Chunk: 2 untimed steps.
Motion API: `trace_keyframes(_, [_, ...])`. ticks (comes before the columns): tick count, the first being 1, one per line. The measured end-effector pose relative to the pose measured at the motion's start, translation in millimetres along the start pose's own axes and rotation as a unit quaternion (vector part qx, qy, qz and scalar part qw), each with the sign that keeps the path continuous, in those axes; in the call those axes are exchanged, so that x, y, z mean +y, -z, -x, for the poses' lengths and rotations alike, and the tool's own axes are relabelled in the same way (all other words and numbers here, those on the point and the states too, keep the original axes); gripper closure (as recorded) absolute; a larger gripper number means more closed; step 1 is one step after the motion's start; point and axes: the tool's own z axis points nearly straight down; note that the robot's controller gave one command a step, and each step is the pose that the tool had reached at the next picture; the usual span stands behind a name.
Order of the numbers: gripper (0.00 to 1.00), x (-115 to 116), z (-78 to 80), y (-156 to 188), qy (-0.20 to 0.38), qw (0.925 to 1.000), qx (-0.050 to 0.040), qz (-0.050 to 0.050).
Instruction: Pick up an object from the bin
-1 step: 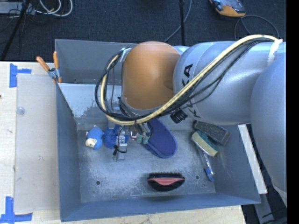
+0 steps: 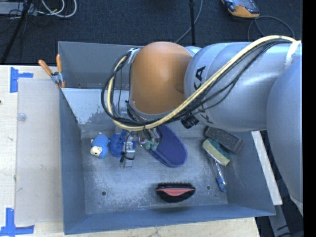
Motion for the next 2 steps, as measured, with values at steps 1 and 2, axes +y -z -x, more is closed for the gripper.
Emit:
trace_keyframes(1, [0.0, 0, 27.3, -63, 0.05, 0.9988, -0.0004, 0.0])
trace_keyframes(2, [0.0, -2, 55.1, -142, 0.023, 0.9997, -0.0007, 0.0])
